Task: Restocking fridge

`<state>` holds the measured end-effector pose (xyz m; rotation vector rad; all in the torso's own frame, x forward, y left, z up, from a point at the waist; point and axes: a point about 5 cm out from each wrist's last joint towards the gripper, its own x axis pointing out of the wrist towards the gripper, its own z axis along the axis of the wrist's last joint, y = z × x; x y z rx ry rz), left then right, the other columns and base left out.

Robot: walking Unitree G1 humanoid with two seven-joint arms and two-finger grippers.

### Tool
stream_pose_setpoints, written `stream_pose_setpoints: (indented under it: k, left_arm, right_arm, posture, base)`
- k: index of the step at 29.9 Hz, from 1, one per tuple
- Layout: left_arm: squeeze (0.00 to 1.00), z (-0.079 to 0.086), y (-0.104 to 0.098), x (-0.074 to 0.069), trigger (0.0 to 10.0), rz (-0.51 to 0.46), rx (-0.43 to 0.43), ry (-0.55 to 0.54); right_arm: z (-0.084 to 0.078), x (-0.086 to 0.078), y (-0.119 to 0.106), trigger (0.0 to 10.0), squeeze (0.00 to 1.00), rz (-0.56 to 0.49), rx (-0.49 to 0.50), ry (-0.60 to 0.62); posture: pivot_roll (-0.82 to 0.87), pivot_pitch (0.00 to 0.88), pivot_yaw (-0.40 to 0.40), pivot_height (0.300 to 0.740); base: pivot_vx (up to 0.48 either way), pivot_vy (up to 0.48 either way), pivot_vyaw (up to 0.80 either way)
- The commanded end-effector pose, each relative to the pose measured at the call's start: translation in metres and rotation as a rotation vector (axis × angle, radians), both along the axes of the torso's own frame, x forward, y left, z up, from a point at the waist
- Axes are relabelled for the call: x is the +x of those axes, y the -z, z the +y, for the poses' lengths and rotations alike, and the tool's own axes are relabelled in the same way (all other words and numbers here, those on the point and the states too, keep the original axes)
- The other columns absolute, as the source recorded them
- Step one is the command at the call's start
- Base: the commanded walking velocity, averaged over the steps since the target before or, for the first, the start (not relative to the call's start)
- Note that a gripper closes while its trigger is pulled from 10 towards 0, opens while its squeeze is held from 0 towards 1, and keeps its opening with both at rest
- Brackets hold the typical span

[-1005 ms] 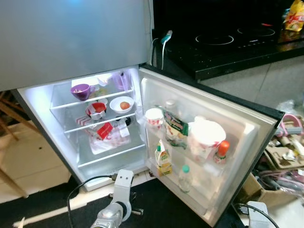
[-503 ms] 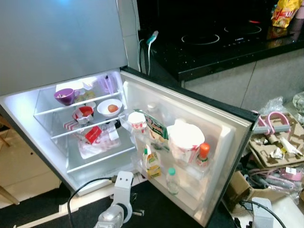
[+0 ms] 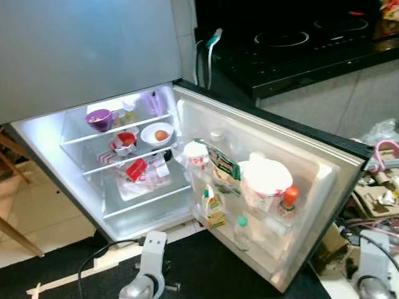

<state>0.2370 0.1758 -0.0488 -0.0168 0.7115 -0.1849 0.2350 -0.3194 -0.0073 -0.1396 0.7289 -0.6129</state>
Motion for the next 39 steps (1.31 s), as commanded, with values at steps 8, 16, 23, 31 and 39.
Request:
stream_pose_setpoints:
  k: [8, 16, 23, 31, 39]
  left_arm:
    - [0.0, 0.017, 0.004, -0.008, 10.0, 0.028, 0.037, -0.025]
    - [0.0, 0.021, 0.007, -0.014, 10.0, 0.047, 0.048, -0.026]
    - [0.0, 0.022, 0.009, -0.016, 10.0, 0.064, 0.054, -0.021]
    - [0.0, 0.032, 0.022, -0.041, 10.0, 0.17, 0.14, 0.049]
    - [0.0, 0.049, 0.038, -0.079, 10.0, 0.334, 0.24, 0.076]
  right_arm:
    - [-0.015, 0.038, -0.045, 10.0, 0.0, -0.289, 0.092, 0.29]
    - [0.011, 0.076, -0.068, 10.0, 0.0, -0.423, 0.239, 0.161]
    - [0.048, 0.09, -0.062, 10.0, 0.0, -0.423, 0.431, -0.091]
    - [0.111, 0.082, -0.042, 10.0, 0.0, -0.296, 0.672, -0.645]
    - [0.154, 0.051, -0.059, 10.0, 0.0, -0.264, 0.897, -1.108]
  posture:
    - [-0.16, 0.071, 0.095, 0.74]
    - [-0.17, 0.07, 0.098, 0.74]
    - [-0.17, 0.075, 0.1, 0.74]
    - [-0.18, 0.079, 0.1, 0.74]
    - [-0.18, 0.088, 0.097, 0.74]
  base:
    - [0.0, 0.0, 0.0]
    - [0.0, 0.0, 0.0]
    - [0.0, 0.0, 0.0]
    - [0.0, 0.0, 0.0]
    - [0.0, 0.0, 0.0]
